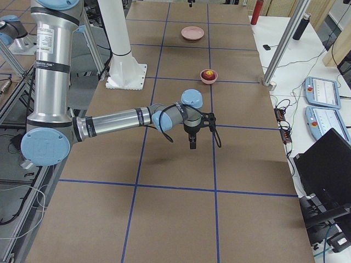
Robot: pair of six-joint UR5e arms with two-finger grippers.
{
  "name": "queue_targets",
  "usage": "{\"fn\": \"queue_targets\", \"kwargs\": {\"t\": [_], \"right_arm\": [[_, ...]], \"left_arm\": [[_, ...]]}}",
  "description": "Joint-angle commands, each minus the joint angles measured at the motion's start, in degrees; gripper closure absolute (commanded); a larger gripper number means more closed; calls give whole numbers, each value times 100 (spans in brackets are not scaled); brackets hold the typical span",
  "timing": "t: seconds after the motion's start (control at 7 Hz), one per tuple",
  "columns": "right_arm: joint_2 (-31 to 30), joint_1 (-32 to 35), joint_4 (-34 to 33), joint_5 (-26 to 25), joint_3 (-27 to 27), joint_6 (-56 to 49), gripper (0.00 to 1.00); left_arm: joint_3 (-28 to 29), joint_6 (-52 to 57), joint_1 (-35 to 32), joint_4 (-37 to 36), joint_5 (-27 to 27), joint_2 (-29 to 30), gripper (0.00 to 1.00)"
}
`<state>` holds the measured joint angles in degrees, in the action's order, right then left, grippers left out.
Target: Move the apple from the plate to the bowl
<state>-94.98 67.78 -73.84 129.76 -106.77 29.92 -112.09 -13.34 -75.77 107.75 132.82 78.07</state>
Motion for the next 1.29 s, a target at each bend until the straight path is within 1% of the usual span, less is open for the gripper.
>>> {"fn": "queue_targets", "kwargs": {"t": [0.0, 0.14, 0.43, 0.57, 0.71, 0.86, 1.0, 1.14], "right_arm": [[226, 24, 1, -100, 103, 179, 0], [138, 181, 1, -74, -1, 111, 0], [-99, 226, -8, 74, -160, 111, 0], [-100, 218, -8, 84, -169, 119, 0], [-48, 218, -8, 110, -100, 111, 0], [23, 209, -25, 6, -73, 163, 0], [-38, 209, -8, 14, -46, 163, 0], [-3, 209, -8, 14, 15, 146, 0]], "left_arm": [[-180, 7, -402, 10, -10, -29, 2], [-390, -19, -421, -34, -36, -212, 2], [-339, -212, -439, -35, -28, -380, 2], [-252, -230, -404, -69, -97, -320, 2], [-243, -222, -430, -70, -72, -406, 2], [-234, -230, -439, -78, -28, -442, 2], [-25, -222, -421, -70, -80, -373, 2], [-14, -222, -412, -70, -89, -337, 2]]}}
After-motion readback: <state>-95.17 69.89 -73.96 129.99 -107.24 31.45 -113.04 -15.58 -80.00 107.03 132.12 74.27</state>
